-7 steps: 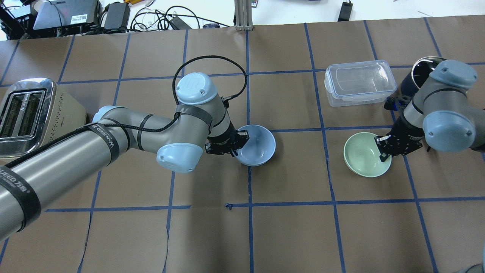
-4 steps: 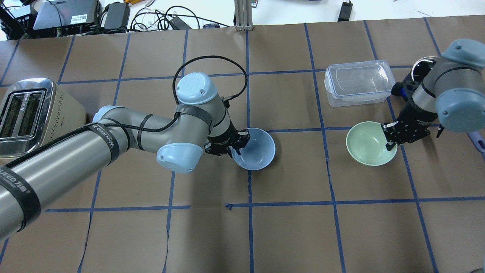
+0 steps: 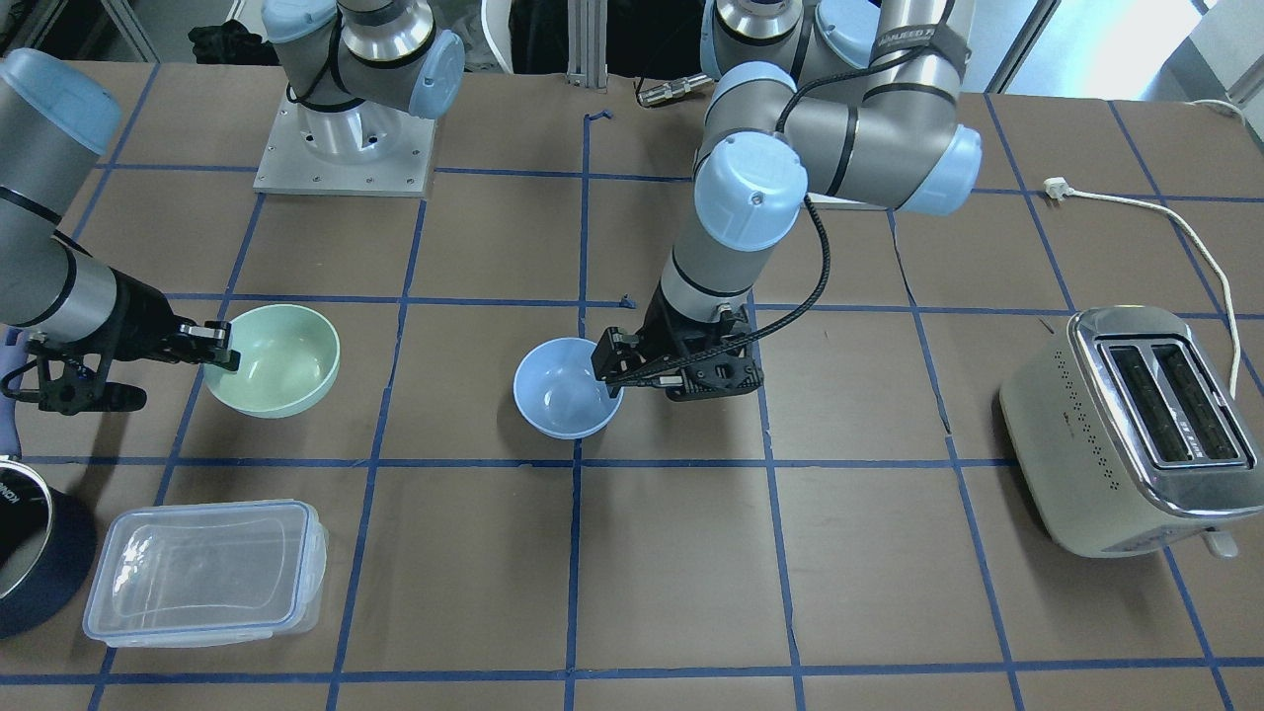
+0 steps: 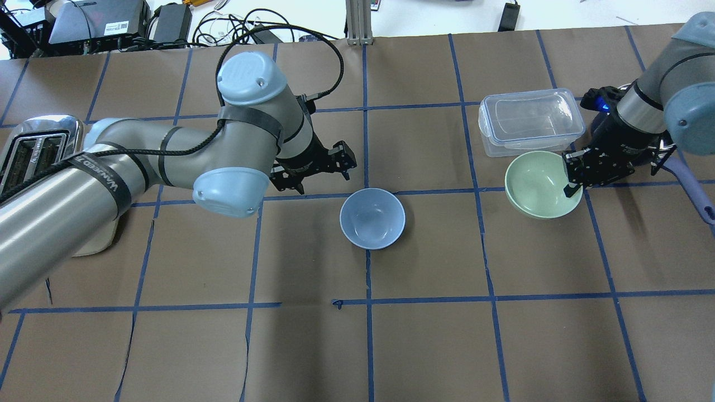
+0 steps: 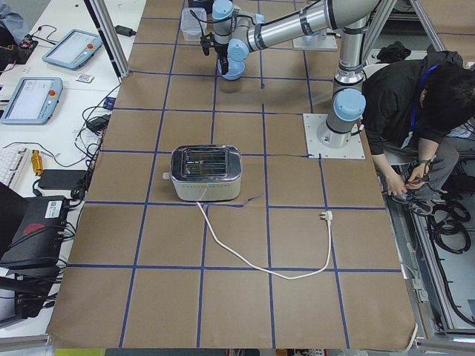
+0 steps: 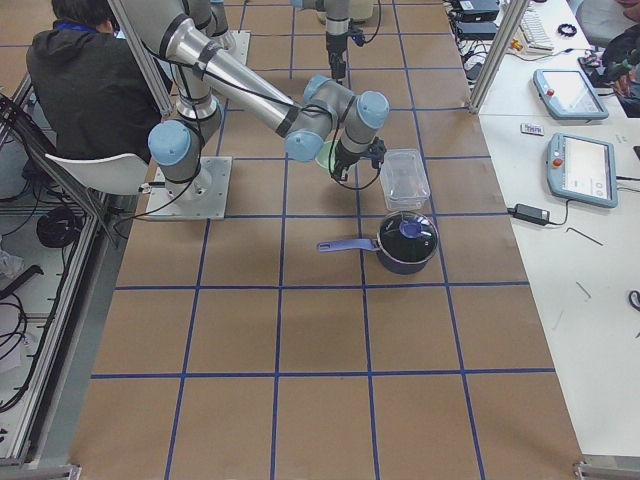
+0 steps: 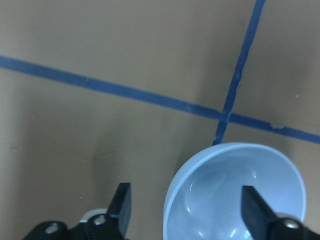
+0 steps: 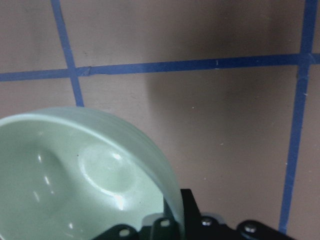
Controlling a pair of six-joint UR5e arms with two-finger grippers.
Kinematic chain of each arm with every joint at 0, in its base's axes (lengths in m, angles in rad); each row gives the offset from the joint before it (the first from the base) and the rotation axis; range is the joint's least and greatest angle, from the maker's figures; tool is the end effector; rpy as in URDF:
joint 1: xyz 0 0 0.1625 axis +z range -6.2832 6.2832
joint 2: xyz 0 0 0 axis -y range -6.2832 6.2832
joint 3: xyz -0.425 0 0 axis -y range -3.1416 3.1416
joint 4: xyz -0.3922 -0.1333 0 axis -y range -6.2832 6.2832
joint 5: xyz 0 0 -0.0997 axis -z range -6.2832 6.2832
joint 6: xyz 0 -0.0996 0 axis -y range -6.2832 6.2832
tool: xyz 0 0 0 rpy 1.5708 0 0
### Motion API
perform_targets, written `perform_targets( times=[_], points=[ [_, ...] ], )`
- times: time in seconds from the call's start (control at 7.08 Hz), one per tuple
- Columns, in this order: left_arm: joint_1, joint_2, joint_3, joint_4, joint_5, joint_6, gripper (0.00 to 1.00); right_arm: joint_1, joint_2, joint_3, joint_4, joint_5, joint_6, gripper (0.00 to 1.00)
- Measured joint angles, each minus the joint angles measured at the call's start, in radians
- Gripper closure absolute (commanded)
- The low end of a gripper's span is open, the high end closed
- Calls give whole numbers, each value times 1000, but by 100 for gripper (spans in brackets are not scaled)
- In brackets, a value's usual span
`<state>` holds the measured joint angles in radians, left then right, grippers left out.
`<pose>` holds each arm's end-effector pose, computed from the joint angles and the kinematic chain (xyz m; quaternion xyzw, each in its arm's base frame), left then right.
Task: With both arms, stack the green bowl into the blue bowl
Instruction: 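Lower green bowl into blue bowl with right gripper while left arm withdraws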
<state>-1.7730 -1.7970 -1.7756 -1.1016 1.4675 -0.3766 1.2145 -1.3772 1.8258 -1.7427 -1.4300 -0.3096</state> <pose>-0.2521 -0.5149 0.3176 0.0860 -0.9948 0.0035 0.0549 -0.0378 -0.5238 0.2874 0.0328 0.9875 0.1072 0.1108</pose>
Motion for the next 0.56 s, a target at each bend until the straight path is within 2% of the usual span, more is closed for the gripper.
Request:
perform_targets(
  times=[0.28, 0.42, 0.56],
  points=[
    [71, 80, 172, -309, 127, 206, 0, 100, -3, -5, -4, 46, 152, 100],
    [118, 112, 236, -412, 146, 288, 0, 164, -3, -6, -20, 55, 249, 100],
    [168, 135, 270, -458, 141, 372, 0, 237, -1, -6, -55, 58, 361, 100]
  ],
)
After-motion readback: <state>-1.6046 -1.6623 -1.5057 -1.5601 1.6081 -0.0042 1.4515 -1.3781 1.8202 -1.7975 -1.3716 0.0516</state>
